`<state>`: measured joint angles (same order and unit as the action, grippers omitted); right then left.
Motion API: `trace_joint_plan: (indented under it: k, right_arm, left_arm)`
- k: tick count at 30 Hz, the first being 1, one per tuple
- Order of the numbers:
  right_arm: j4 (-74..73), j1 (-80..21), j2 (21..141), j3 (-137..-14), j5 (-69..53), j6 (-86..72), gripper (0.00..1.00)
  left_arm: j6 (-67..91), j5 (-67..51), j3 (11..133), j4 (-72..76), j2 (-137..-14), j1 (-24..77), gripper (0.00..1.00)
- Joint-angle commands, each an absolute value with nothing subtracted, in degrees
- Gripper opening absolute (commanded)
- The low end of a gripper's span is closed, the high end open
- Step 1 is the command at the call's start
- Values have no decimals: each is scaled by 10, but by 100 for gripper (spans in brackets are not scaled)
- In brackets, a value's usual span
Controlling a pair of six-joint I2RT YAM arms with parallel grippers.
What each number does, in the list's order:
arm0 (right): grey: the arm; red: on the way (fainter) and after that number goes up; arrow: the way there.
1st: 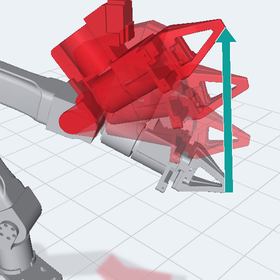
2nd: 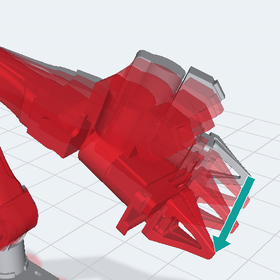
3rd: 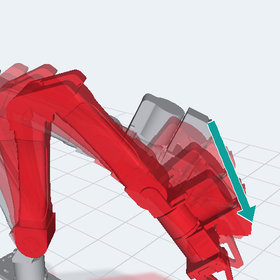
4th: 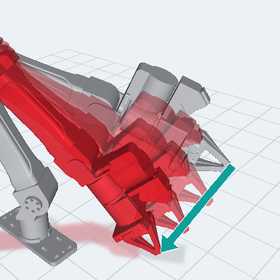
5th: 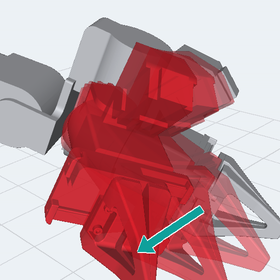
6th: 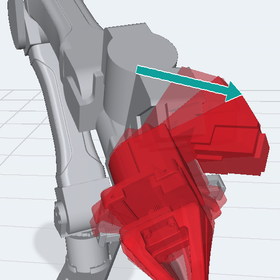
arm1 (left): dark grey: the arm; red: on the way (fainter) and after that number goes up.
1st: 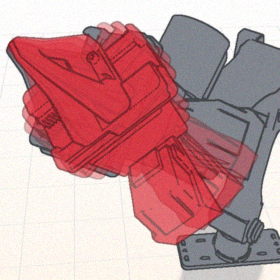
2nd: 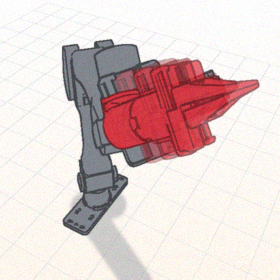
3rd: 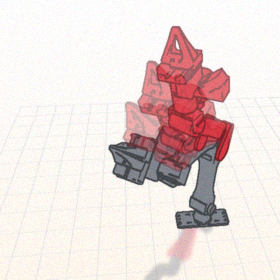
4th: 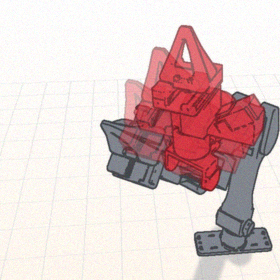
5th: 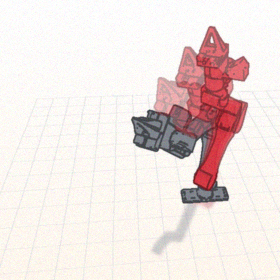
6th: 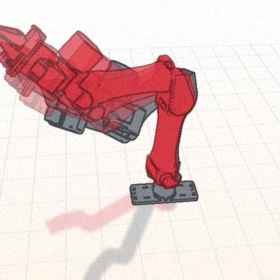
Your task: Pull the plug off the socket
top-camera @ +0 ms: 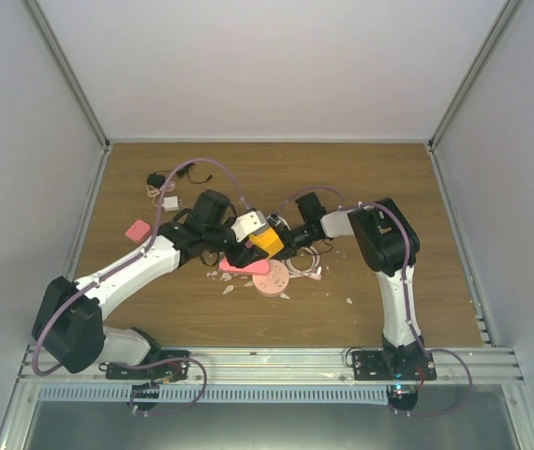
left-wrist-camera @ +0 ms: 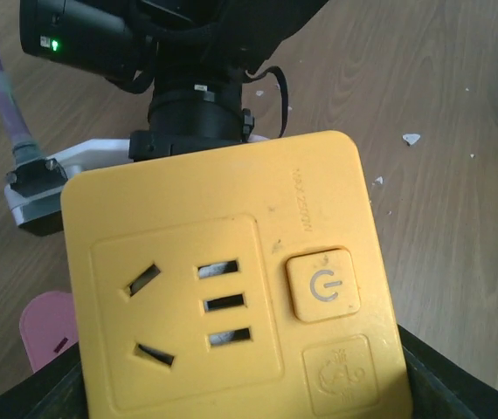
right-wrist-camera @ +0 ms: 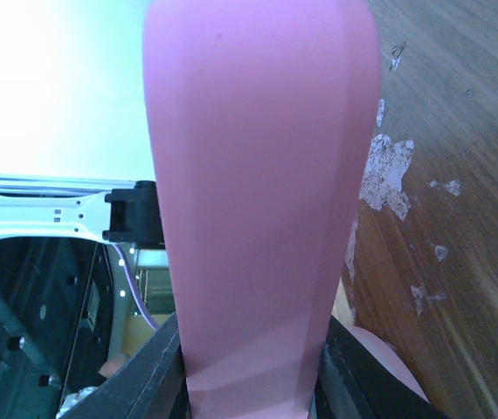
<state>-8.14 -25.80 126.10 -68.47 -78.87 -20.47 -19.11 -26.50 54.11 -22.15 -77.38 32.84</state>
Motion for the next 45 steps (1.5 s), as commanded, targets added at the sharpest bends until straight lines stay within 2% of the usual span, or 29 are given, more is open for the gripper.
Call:
trace_joint_plan:
  k: [1,13,22,32,45]
  right_arm:
    - [-87,-254,1317,-669,-645,-182,1]
    - [-86,-254,1313,-674,-646,-177,0]
    - [-97,-254,1309,-680,-650,-163,1]
    - [-105,-254,1307,-685,-650,-153,1]
    - [-106,-254,1306,-686,-648,-147,3]
  left_arm:
    - [-189,-295,562,-219,-761,307,6]
    - [-196,-407,595,-272,-782,118,7]
    - [-188,-526,693,-294,-929,-20,14]
    - [-157,-545,790,-293,-1098,-53,12]
    - [-115,-555,857,-272,-1220,-53,16]
